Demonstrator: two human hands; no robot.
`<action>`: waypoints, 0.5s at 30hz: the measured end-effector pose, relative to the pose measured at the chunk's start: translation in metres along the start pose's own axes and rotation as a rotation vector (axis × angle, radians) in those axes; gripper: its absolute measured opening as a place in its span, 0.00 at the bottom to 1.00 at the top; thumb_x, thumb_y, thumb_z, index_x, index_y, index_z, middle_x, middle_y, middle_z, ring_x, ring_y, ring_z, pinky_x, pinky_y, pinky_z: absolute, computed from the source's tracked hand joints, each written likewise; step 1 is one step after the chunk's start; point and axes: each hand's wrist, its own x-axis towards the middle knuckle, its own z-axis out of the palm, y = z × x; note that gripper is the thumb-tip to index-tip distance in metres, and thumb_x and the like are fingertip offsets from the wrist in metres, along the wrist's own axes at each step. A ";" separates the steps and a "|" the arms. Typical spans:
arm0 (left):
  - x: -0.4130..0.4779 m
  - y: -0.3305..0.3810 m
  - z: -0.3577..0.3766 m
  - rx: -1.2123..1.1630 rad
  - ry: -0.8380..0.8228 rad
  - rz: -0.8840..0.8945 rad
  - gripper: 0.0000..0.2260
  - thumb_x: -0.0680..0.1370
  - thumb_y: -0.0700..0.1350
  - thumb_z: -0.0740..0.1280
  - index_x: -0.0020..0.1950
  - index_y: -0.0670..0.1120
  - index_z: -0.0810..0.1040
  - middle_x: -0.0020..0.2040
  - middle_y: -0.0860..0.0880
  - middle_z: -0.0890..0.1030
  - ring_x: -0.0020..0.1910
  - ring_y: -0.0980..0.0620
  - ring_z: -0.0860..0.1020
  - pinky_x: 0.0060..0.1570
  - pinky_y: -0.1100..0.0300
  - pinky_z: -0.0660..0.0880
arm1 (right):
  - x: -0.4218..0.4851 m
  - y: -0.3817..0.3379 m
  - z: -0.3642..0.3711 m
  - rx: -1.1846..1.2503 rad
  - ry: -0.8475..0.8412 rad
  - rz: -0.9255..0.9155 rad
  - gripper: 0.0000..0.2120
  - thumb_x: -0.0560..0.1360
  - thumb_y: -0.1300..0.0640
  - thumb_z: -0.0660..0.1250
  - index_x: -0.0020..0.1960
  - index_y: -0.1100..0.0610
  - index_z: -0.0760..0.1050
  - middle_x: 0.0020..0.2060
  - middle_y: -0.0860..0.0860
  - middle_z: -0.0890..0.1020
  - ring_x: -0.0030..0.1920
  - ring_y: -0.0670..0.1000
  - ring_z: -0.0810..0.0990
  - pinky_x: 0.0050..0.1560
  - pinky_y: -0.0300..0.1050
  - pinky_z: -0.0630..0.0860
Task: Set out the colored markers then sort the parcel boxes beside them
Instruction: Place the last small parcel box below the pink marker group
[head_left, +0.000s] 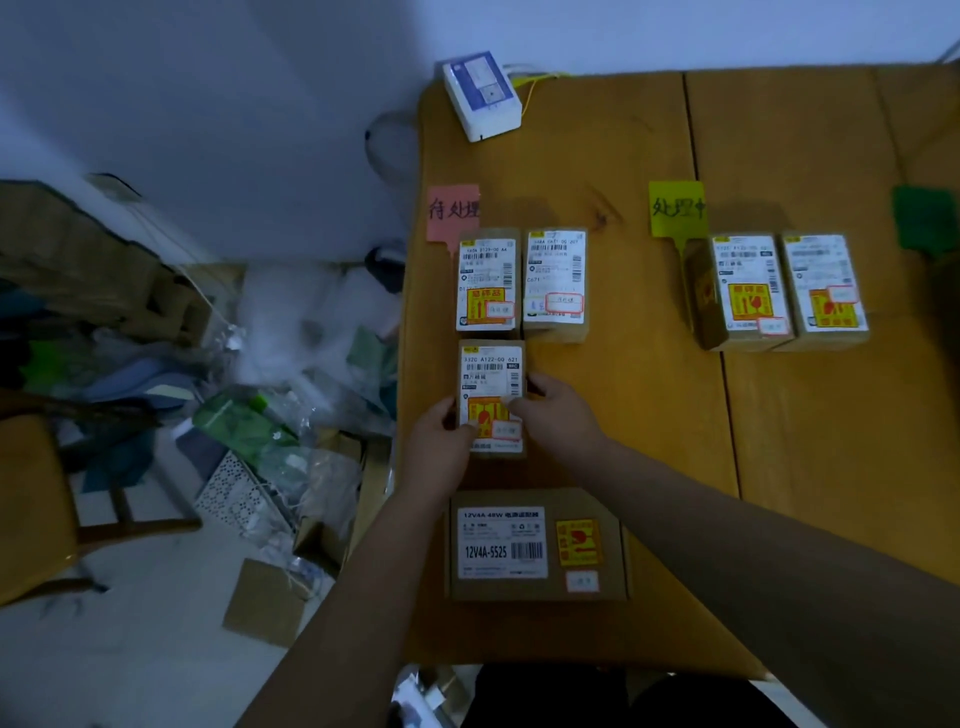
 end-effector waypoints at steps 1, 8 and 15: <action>0.001 -0.001 0.000 -0.004 0.005 0.000 0.19 0.81 0.44 0.69 0.73 0.53 0.75 0.50 0.58 0.84 0.50 0.57 0.84 0.49 0.56 0.81 | 0.002 0.002 0.001 0.003 0.002 0.006 0.20 0.82 0.57 0.68 0.73 0.56 0.75 0.67 0.54 0.82 0.64 0.55 0.83 0.62 0.51 0.80; -0.014 -0.014 -0.008 0.022 0.069 0.011 0.27 0.81 0.49 0.70 0.79 0.53 0.67 0.71 0.50 0.77 0.67 0.49 0.78 0.66 0.45 0.76 | -0.012 0.022 -0.016 -0.150 0.092 -0.011 0.28 0.81 0.50 0.68 0.79 0.54 0.69 0.74 0.53 0.75 0.68 0.55 0.78 0.60 0.44 0.73; -0.053 -0.053 -0.024 0.095 0.045 -0.140 0.28 0.78 0.58 0.70 0.77 0.52 0.70 0.69 0.47 0.79 0.64 0.46 0.79 0.66 0.45 0.75 | -0.056 0.067 -0.056 -0.290 0.132 0.058 0.22 0.82 0.49 0.68 0.73 0.54 0.73 0.67 0.56 0.79 0.59 0.55 0.79 0.57 0.52 0.77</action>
